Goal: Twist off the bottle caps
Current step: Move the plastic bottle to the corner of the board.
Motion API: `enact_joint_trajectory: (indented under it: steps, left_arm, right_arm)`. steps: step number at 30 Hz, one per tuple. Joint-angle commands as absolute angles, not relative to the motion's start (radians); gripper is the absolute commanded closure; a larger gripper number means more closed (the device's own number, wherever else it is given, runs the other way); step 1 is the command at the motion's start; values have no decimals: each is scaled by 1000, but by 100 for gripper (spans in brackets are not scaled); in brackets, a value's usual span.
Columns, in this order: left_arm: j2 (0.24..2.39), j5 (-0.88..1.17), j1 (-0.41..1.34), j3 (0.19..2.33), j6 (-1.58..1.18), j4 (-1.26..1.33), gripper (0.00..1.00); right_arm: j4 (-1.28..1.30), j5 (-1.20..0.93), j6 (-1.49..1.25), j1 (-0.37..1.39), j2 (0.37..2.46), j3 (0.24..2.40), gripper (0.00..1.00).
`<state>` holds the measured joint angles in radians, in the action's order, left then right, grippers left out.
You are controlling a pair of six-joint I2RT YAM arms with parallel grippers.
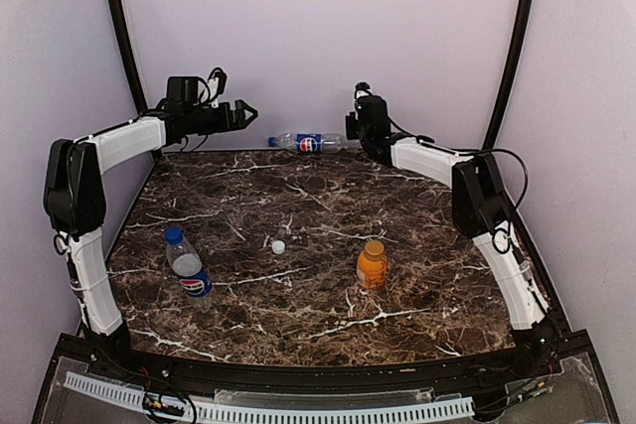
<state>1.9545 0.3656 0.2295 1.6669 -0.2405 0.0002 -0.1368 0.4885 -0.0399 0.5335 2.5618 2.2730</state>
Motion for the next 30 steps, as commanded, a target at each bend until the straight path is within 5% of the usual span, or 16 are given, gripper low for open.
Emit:
enact_joint_trajectory:
  steps: [1,30]
  left_arm:
    - [1953,357,233,1661,-219,13,1]
    - [2130,474,103,1740,-358,-62,4]
  right_arm:
    - [-127,436,-118,528,2593,2334,100]
    - [-288,-33,-275,547,2719,2462,100]
